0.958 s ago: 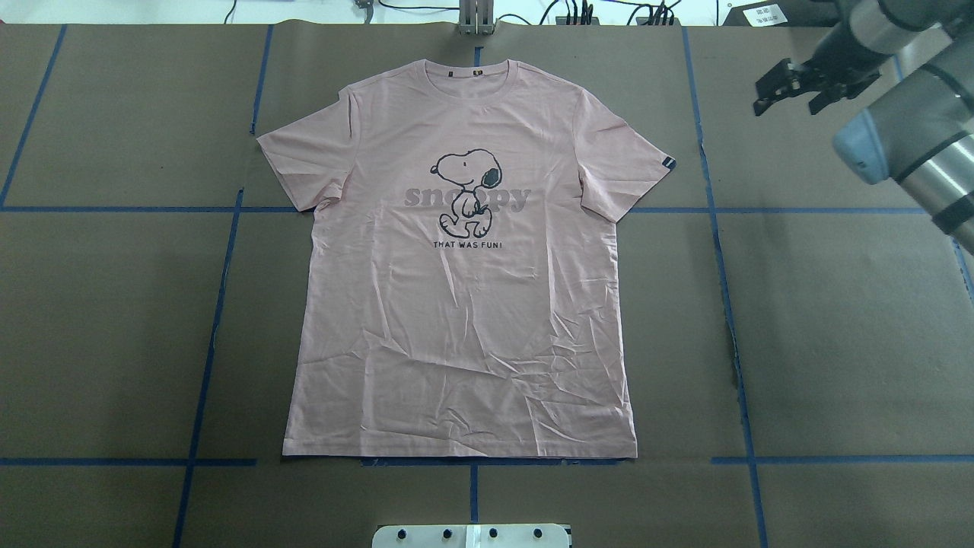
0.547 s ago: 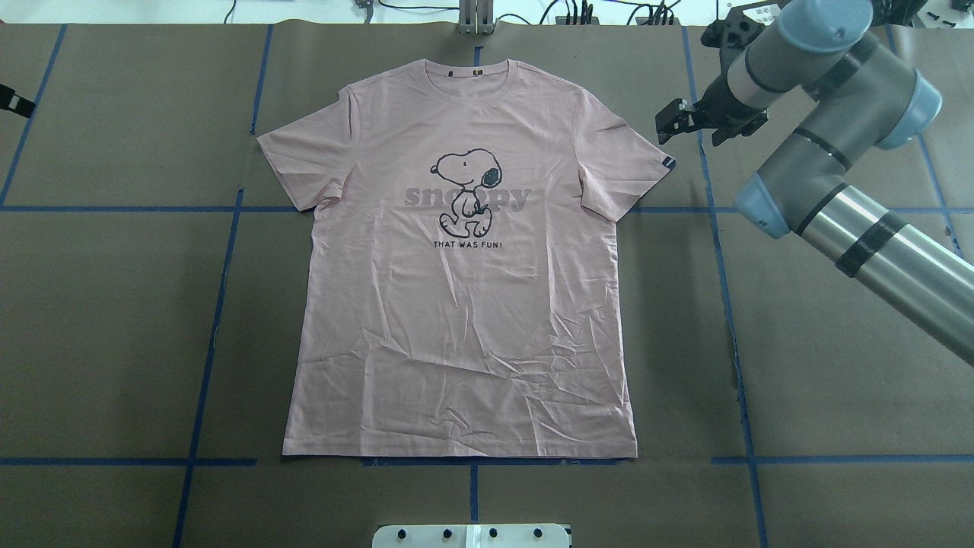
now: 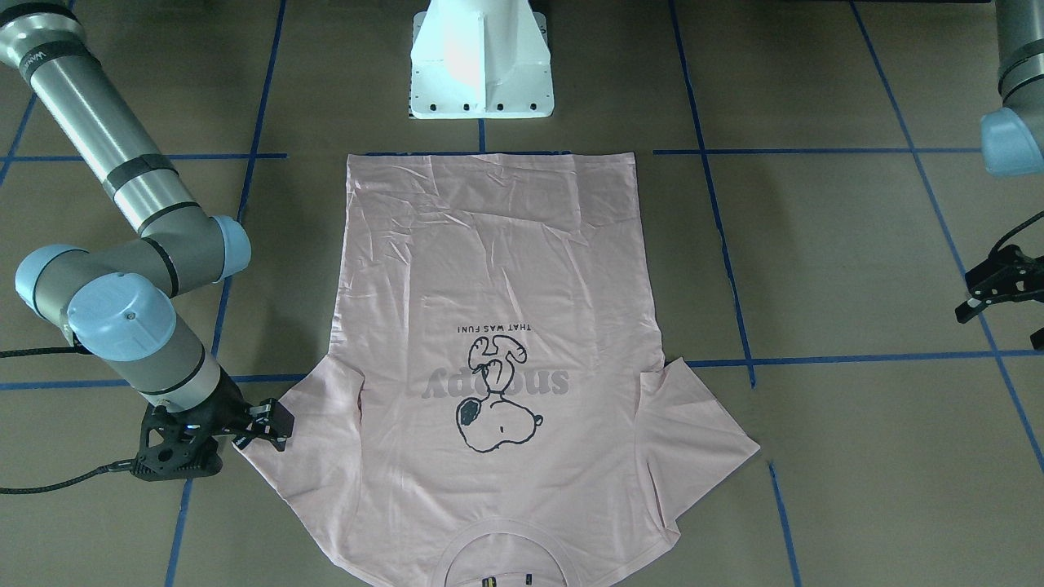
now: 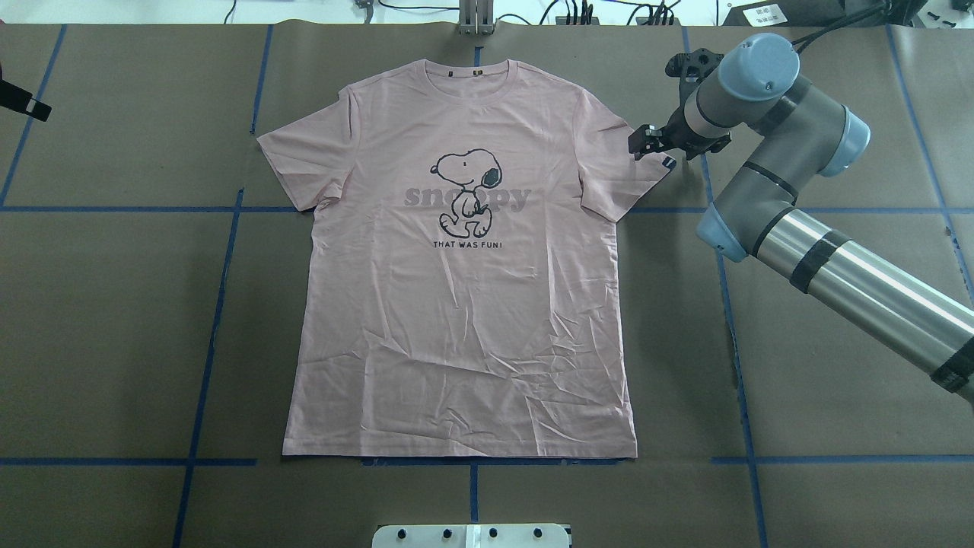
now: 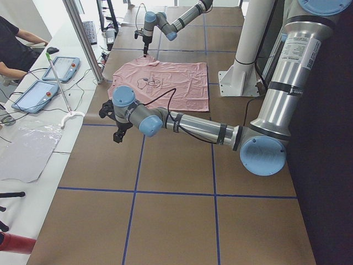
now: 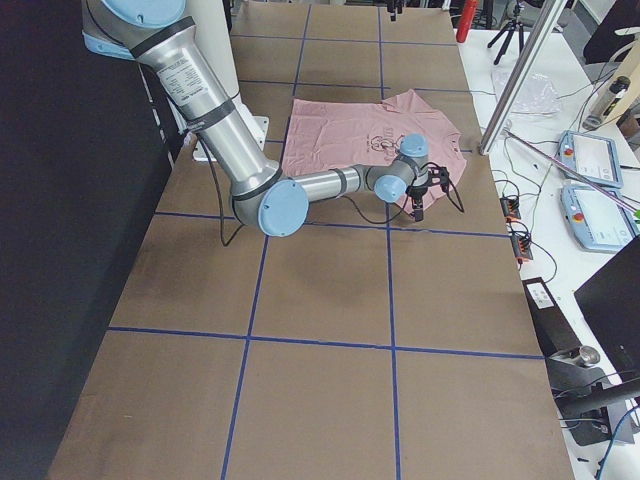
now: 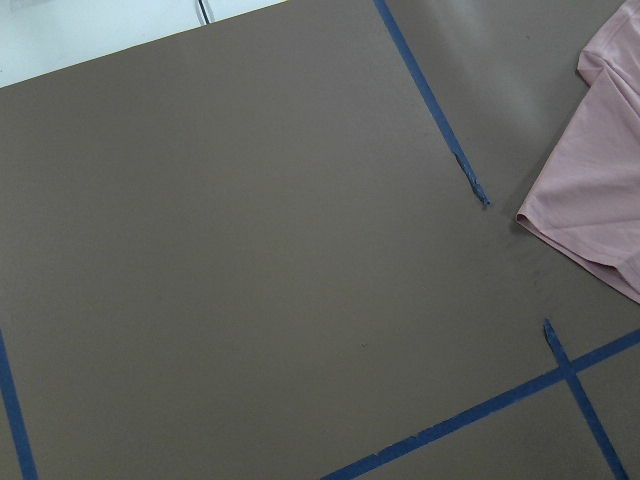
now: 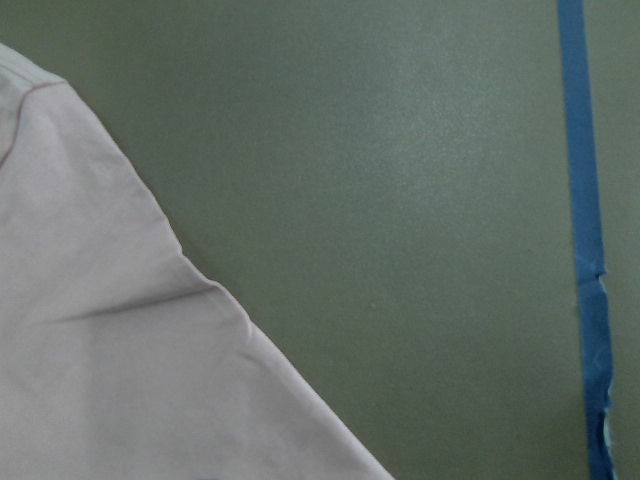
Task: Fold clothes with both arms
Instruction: 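Move the right gripper over the sleeve nearest it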
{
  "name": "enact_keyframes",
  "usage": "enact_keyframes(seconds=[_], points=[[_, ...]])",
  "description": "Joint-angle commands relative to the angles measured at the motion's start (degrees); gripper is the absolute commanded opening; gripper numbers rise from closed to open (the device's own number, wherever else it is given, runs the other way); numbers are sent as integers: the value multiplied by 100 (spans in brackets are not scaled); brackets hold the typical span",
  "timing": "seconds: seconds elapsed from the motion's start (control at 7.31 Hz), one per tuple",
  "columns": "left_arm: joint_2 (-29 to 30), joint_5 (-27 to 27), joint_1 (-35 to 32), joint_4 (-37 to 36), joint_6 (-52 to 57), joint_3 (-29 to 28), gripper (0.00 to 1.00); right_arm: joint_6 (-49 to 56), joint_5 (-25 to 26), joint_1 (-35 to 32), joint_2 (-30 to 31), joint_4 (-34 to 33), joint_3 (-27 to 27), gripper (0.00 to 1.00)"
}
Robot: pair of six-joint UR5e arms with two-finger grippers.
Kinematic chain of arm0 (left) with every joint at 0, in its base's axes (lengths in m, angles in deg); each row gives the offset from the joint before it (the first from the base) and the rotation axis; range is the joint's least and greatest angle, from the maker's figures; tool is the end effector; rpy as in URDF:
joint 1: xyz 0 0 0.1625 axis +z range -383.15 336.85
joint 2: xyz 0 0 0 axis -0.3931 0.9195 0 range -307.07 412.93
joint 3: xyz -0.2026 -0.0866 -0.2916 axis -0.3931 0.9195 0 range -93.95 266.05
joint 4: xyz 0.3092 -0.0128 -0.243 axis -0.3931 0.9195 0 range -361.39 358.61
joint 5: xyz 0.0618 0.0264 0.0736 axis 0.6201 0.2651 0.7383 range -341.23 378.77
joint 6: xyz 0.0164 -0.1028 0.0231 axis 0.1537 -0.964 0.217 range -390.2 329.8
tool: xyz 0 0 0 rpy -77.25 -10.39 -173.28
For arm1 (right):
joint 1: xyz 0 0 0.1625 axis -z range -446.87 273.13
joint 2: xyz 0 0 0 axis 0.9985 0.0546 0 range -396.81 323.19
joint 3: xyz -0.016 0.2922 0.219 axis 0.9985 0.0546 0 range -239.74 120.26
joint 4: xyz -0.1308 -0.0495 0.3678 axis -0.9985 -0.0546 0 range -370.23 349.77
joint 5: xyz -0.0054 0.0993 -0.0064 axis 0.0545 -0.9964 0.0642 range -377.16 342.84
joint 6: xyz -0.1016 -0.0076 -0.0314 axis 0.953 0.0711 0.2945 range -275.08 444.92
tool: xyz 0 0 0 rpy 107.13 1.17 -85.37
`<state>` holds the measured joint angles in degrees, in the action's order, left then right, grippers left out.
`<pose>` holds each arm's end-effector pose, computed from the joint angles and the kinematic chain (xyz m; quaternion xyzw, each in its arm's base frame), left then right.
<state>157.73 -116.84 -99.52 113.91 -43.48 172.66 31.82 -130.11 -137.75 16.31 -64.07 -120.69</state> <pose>0.0813 -0.5779 0.4428 0.1968 0.4253 0.1248 0.8745 -0.3869 -0.6211 0.4059 0.1215 -0.3924 0.0367 0.9110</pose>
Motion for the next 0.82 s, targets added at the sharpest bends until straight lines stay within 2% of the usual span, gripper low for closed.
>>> enact_keyframes(seconds=[0.0, 0.14, 0.27, 0.41, 0.55, 0.68], points=[[-4, 0, -1, 2, 36, -21, 100, -8, 18, 8, -4, 4, 22, 70], [-4, 0, -1, 2, 53, -47, 100, 1, 1, 8, -4, 4, 22, 47], [-4, 0, -1, 2, 54, -56, 100, -8, -17, -1, -4, 13, -4, 31], [5, 0, -1, 10, 54, -100, 100, -8, -26, -1, -4, 4, -13, 12], [5, 0, -1, 10, 62, -109, 100, 1, -34, -1, -12, 13, -48, 0], [5, 0, -1, 2, 71, -100, 100, 10, -43, -1, -21, 4, -118, 0]])
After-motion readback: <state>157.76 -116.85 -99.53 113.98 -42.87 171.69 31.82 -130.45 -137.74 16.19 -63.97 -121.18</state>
